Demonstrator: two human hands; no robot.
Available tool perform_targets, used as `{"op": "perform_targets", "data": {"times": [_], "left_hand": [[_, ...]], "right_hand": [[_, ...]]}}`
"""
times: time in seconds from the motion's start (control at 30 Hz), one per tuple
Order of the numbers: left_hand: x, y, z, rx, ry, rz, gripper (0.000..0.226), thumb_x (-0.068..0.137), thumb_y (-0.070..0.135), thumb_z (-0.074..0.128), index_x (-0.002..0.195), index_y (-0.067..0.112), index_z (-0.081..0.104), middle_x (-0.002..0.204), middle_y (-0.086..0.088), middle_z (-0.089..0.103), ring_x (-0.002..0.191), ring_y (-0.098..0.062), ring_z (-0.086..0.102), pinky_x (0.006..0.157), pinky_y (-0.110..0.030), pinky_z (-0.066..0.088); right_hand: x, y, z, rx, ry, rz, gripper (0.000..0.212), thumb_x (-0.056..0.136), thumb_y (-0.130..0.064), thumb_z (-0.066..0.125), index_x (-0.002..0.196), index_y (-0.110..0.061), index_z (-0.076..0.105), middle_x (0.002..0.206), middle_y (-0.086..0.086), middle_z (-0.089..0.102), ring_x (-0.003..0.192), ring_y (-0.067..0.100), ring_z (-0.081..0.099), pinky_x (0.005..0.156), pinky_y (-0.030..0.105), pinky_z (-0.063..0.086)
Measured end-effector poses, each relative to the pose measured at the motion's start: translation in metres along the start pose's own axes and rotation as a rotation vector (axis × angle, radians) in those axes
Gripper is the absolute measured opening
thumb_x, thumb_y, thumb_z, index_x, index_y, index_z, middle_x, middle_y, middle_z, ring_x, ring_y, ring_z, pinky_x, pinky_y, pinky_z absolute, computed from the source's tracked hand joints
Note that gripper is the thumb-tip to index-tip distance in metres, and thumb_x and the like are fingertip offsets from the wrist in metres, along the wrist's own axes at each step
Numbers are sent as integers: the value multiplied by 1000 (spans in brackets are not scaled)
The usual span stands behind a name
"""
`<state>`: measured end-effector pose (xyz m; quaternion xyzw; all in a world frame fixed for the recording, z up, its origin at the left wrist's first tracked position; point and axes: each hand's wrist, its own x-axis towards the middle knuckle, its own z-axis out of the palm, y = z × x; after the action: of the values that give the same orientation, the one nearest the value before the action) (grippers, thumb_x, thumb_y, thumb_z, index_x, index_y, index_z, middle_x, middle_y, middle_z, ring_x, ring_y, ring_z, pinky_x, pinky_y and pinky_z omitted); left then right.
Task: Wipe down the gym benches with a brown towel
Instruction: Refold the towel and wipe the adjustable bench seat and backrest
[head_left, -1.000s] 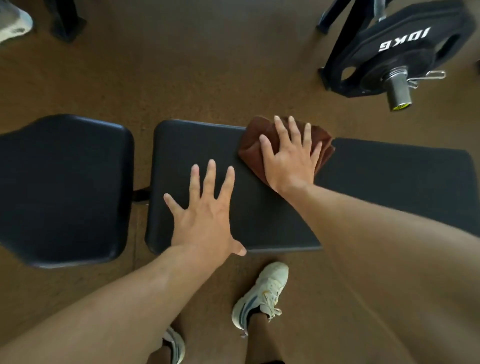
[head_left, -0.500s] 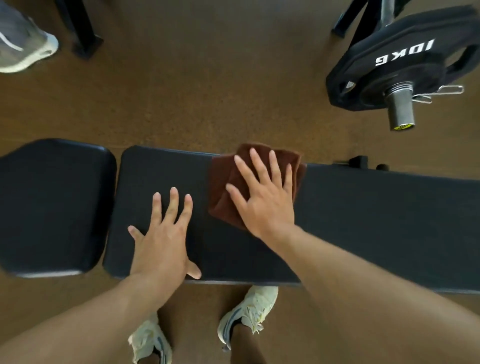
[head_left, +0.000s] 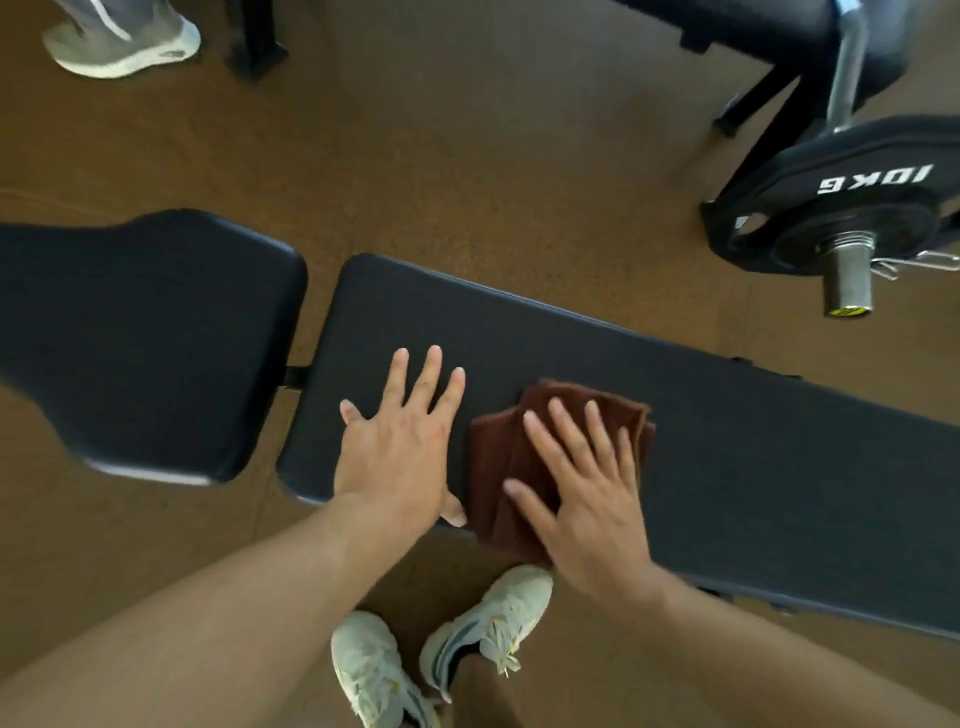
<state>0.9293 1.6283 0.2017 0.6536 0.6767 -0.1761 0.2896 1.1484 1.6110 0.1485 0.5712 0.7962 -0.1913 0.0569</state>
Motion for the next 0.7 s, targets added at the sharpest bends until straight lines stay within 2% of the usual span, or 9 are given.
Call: {"op": "perform_targets", "data": {"times": [0.07, 0.13, 0.23, 0.27, 0.33, 0.43, 0.5, 0.6, 0.7], "left_hand": [[-15, -12, 11, -194, 79, 59, 127, 77, 60, 78, 159, 32, -14, 169, 7, -21, 155, -18, -21, 125, -59, 13], [-36, -32, 25, -471, 232, 87, 108, 86, 46, 75, 161, 35, -2, 170, 13, -10, 155, -6, -17, 128, -47, 11], [-67, -75, 52, -666, 503, -89, 88, 91, 36, 70, 161, 31, 18, 169, 15, 9, 155, 1, 0, 125, -36, 18], [-78, -87, 58, -711, 530, -170, 83, 92, 36, 68, 161, 31, 20, 169, 16, 12, 154, 1, 5, 124, -36, 21], [-95, -105, 69, -764, 521, -274, 79, 95, 35, 63, 161, 31, 19, 168, 18, 13, 154, 0, 11, 122, -39, 24], [-104, -115, 72, -721, 509, -299, 78, 97, 27, 62, 161, 30, 17, 169, 13, 15, 154, -7, 17, 121, -42, 28], [-104, -109, 66, -708, 530, -284, 79, 97, 22, 63, 161, 28, 17, 169, 10, 15, 155, -7, 14, 121, -41, 26], [-96, -84, 51, -702, 518, -205, 80, 96, 20, 64, 161, 27, 19, 169, 12, 13, 155, -3, 8, 123, -36, 20], [-83, -42, 44, -686, 429, -32, 78, 97, 22, 64, 161, 29, 20, 170, 18, -2, 154, 2, -7, 126, -41, 22]], "right_hand": [[48, -13, -11, 54, 38, 199, 74, 97, -78, 29, 162, -51, 7, 175, -14, -3, 161, 24, -17, 129, 57, -7], [91, -41, -18, 88, 74, 378, 75, 98, -76, 28, 164, -48, 4, 175, -9, -9, 160, 29, -19, 128, 57, -10], [141, -103, -24, 160, 100, 438, 77, 99, -73, 26, 166, -41, 7, 176, -5, -4, 160, 30, -16, 128, 57, -8], [151, -126, -24, 168, 92, 365, 77, 98, -73, 27, 166, -40, 10, 176, -6, -2, 161, 28, -15, 128, 56, -9], [154, -170, -16, 114, 63, 91, 75, 98, -72, 31, 165, -39, 18, 176, -7, 4, 161, 25, -12, 128, 55, -8], [118, -202, 5, -42, 21, -351, 59, 100, -64, 39, 154, -40, 45, 172, -6, 23, 162, 28, 0, 129, 59, 0], [74, -189, 18, -41, 25, -449, 52, 105, -57, 38, 153, -40, 46, 171, -7, 27, 162, 26, 4, 129, 57, 4], [-7, -126, 34, 4, 65, -268, 53, 109, -53, 38, 160, -40, 33, 173, -9, 20, 163, 24, 3, 129, 57, 13], [-75, -55, 36, 33, 46, 90, 54, 110, -54, 31, 162, -46, 21, 174, -16, 7, 163, 24, -1, 127, 59, 14]]}}
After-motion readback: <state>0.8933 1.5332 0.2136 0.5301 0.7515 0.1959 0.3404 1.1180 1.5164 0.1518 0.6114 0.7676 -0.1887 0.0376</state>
